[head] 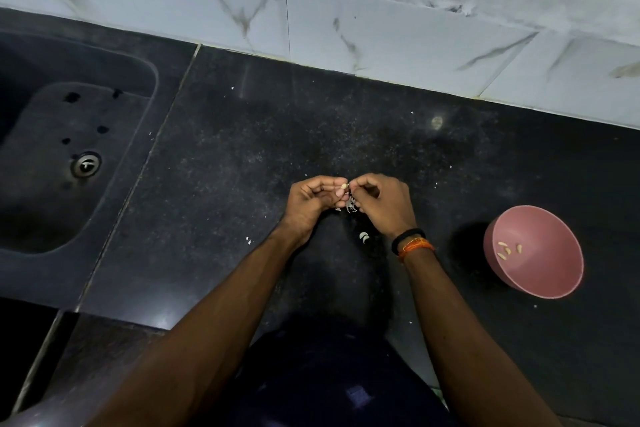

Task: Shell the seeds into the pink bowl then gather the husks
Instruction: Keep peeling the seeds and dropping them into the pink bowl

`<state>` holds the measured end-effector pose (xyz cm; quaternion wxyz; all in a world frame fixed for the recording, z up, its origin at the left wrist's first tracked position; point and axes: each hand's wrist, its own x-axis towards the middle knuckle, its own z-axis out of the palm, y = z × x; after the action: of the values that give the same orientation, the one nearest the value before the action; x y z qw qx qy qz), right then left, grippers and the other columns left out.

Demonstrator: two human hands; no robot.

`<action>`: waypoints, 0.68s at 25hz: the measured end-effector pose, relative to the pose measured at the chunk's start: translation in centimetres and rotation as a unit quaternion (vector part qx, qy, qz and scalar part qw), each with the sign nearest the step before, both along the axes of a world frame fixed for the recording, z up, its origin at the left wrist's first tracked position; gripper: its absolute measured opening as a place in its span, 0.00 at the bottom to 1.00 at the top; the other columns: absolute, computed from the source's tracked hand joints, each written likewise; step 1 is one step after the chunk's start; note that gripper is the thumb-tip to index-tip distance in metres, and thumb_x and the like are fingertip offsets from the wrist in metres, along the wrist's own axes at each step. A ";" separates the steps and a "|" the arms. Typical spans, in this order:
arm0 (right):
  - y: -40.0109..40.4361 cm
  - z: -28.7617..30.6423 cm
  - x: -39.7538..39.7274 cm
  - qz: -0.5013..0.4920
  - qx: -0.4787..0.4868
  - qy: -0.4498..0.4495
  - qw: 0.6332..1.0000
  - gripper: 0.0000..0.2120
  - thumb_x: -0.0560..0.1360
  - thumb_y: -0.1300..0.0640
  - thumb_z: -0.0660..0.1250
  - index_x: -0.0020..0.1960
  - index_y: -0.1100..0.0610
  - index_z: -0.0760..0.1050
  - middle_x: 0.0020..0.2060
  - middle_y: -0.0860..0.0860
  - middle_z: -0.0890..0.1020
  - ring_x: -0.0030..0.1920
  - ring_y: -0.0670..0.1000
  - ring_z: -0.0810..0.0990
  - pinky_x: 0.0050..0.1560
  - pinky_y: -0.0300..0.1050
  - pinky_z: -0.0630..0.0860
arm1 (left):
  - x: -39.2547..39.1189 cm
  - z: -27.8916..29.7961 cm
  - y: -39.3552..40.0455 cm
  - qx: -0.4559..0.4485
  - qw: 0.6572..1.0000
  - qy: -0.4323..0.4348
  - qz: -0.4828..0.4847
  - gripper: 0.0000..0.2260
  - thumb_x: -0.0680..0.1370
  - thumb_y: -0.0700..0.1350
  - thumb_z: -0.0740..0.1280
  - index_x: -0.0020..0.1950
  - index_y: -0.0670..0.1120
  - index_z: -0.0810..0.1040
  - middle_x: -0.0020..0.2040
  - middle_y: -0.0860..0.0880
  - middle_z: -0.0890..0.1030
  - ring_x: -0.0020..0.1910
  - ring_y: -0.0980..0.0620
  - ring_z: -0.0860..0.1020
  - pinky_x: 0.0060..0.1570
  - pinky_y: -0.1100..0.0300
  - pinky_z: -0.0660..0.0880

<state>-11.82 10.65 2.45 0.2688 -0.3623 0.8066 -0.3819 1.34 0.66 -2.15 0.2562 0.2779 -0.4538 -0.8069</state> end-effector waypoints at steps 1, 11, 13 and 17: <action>0.0 0.0 0.0 0.000 -0.004 0.000 1.000 0.05 0.77 0.56 0.70 0.49 0.54 0.85 0.42 0.45 0.86 0.43 0.46 0.85 0.50 0.53 0.84 | 0.0 0.0 0.0 0.000 1.000 0.000 0.001 0.09 0.75 0.28 0.69 0.54 0.36 0.82 0.45 0.42 0.86 0.44 0.49 0.84 0.46 0.58 0.82; -0.6 0.2 0.5 -0.001 0.014 0.049 0.999 0.04 0.77 0.56 0.70 0.45 0.55 0.82 0.41 0.47 0.83 0.42 0.46 0.82 0.44 0.45 0.79 | 0.0 -0.4 -0.1 -0.006 1.000 -0.014 -0.015 0.11 0.75 0.29 0.70 0.55 0.37 0.84 0.52 0.40 0.85 0.49 0.47 0.83 0.51 0.58 0.81; -0.7 0.3 0.7 0.003 0.017 0.065 0.998 0.04 0.76 0.56 0.70 0.44 0.55 0.81 0.41 0.47 0.82 0.41 0.46 0.81 0.44 0.44 0.78 | 0.0 -0.5 -0.2 -0.009 1.000 -0.014 -0.018 0.11 0.75 0.29 0.70 0.55 0.37 0.83 0.51 0.39 0.85 0.49 0.47 0.83 0.51 0.57 0.81; -0.6 0.1 0.7 0.006 0.022 0.072 0.997 0.04 0.76 0.55 0.70 0.43 0.54 0.80 0.41 0.47 0.81 0.41 0.45 0.80 0.43 0.44 0.78 | 0.0 -0.4 -0.3 -0.003 1.000 -0.008 -0.023 0.10 0.77 0.31 0.69 0.57 0.36 0.82 0.46 0.42 0.85 0.43 0.50 0.82 0.45 0.60 0.80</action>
<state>-11.11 10.08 2.55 0.2200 -0.3882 0.8297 -0.3355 1.39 0.40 -2.55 0.2350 0.2727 -0.4644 -0.8091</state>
